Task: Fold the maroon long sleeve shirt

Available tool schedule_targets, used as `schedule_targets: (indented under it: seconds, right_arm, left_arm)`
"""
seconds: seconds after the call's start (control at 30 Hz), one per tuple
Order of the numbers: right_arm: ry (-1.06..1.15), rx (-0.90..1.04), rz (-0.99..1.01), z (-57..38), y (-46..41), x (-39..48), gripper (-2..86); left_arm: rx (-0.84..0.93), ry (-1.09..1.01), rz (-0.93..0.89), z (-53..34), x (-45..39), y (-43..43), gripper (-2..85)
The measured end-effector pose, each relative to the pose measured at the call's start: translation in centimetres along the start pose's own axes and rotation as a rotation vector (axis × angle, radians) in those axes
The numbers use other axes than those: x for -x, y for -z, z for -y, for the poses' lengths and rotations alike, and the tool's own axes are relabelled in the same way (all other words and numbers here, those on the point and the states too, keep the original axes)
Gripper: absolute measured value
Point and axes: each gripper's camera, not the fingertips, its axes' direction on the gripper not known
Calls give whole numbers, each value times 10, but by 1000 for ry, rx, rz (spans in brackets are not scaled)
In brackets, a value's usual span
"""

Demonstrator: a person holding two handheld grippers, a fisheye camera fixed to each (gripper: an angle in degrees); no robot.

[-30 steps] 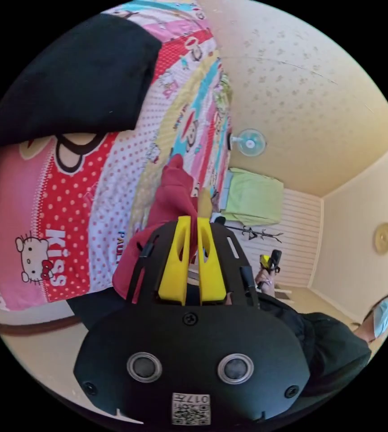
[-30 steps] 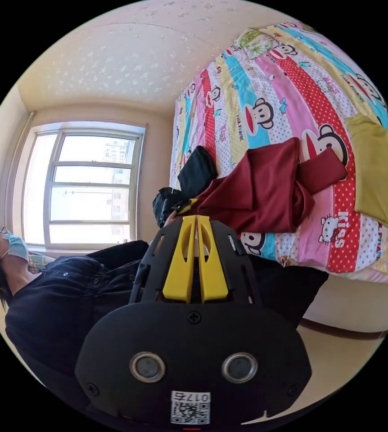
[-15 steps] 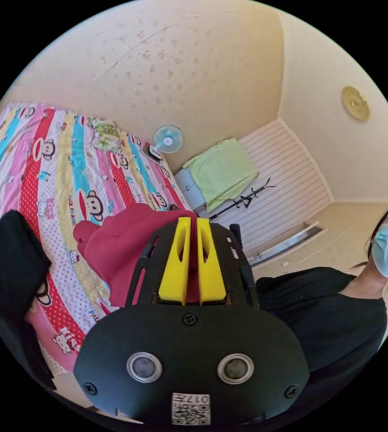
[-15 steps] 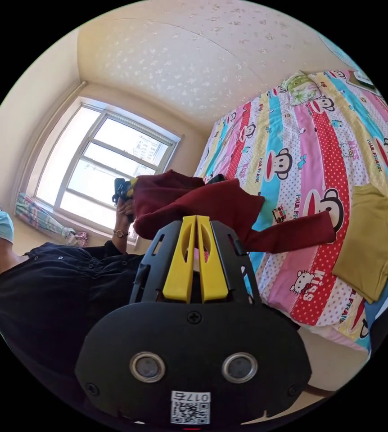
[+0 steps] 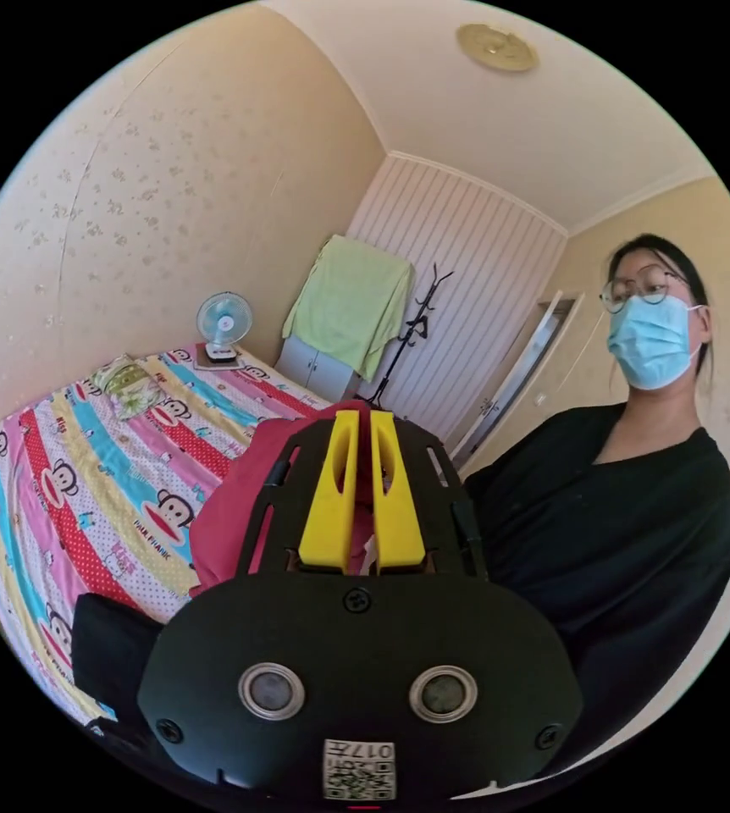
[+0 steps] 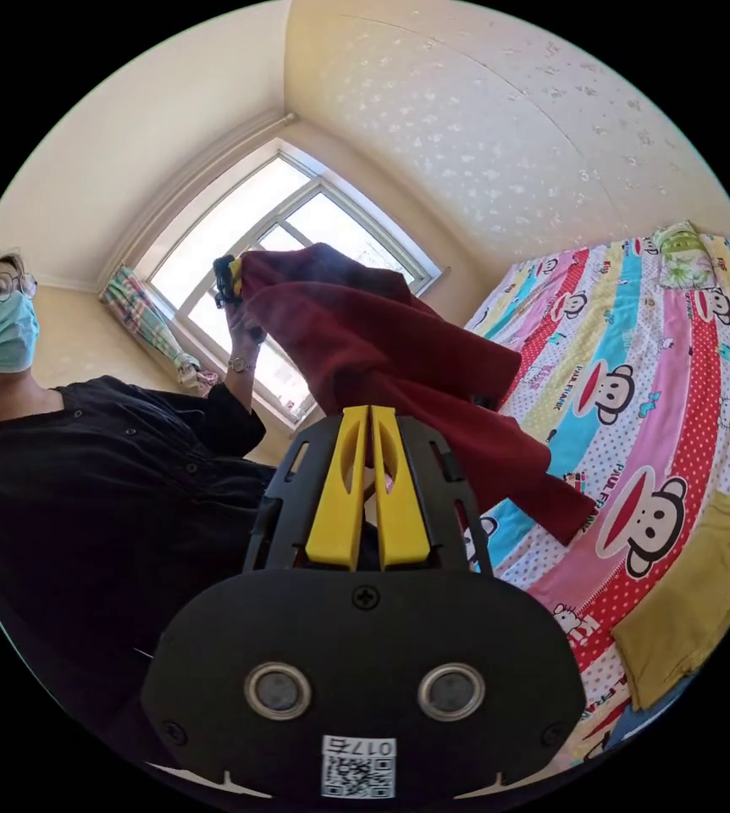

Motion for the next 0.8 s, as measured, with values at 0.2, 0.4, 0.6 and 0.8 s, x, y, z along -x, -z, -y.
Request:
schedule_targets:
  seconds: [0.2,0.4,0.6,0.8]
  right_arm:
    - [5,0,82,-6,-4,8,85]
    - [78,-65,132,-25,-1,24,123]
    - [355,-22,40,-53,-31,66,159]
    - [303,-77,-28,-49,-55,72,62]
  left_arm:
    - [-243,-39,-321,-37,-19,16,-2]
    - [-215,-117,-422,-27,-58,14,-3]
    - [-174,-166,-454,-16,-92,12,-2]
    - [-205,-104,-444,-29,-88,37,-2]
